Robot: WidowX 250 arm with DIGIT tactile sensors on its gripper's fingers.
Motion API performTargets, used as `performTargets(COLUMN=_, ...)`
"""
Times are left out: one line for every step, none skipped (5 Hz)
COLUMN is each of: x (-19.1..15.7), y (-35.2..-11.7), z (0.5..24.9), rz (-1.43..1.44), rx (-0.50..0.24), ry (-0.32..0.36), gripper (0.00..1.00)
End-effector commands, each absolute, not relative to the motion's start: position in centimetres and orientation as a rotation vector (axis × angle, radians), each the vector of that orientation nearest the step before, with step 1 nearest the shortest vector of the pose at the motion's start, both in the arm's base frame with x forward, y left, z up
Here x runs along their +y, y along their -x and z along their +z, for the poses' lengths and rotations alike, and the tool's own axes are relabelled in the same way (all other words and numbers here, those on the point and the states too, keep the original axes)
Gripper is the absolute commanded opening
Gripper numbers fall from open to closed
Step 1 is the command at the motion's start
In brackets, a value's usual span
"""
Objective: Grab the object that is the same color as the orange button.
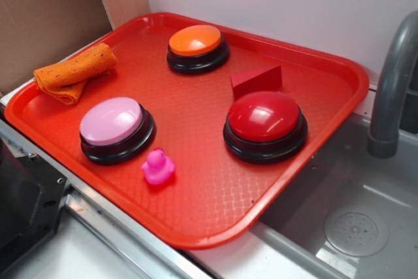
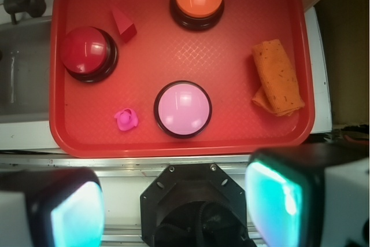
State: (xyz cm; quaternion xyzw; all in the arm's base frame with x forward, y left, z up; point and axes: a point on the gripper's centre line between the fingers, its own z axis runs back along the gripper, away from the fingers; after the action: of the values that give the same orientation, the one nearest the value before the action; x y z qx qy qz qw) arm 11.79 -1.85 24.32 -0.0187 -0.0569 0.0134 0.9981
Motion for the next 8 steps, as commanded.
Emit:
performTargets(x=-1.8, y=-11.8, z=24.3, rz=0.027, rx=-0.114, ry=0.038, gripper=1.0)
performTargets(x=0.1, y=-13.3, z=22.2, rz=0.037, rx=-0.055, ry=0.032, gripper=1.0)
performTargets(x=1.8, y=-13.2, z=19.8, rz=0.032, rx=-0.014, ry=0.025, gripper=1.0)
performTargets(x=4.7, y=-12.6, z=16.0, rz=-0.036, rx=0.073, ry=0.008, gripper=1.0)
performTargets(x=6.8, y=-12.6, z=14.0, rz=-0.143, rx=0.113, ry=0.036, gripper=1.0)
performTargets(x=8.6, y=-14.4, z=12.5, rz=-0.198, rx=0.128, ry=0.054, gripper=1.0)
performTargets(x=9.5, y=-17.1, z=11.1, rz=-0.267, rx=0.129, ry=0.048, gripper=1.0)
performTargets(x=10.7, y=-18.8, z=9.8, rz=-0.244, rx=0.14, ry=0.007, gripper=1.0)
